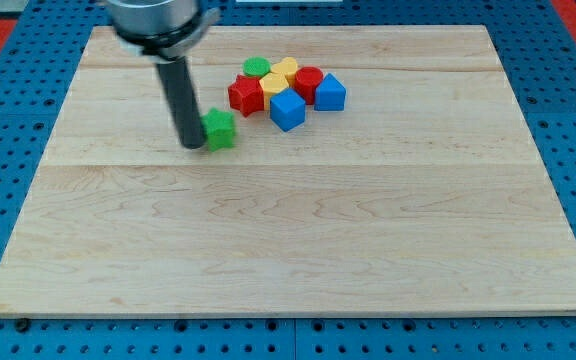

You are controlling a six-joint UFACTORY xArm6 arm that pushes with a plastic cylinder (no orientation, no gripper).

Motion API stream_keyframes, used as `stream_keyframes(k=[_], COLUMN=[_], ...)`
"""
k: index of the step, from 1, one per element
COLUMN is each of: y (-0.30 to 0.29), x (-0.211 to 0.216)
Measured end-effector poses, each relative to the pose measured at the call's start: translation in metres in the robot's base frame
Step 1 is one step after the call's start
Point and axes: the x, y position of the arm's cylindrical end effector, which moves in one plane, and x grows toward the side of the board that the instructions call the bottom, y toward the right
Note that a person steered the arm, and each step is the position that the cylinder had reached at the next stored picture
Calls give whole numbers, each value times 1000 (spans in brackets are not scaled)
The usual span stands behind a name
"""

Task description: Move the blue cube green star blue triangle and red circle to the group of blocks

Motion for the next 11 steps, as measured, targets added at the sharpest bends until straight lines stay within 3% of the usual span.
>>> stream_keyframes(k=[1,4,5,6,8,9,11], y=[31,36,55,110,234,221,141], x=[-12,-12,11,16,-55,-92,-93])
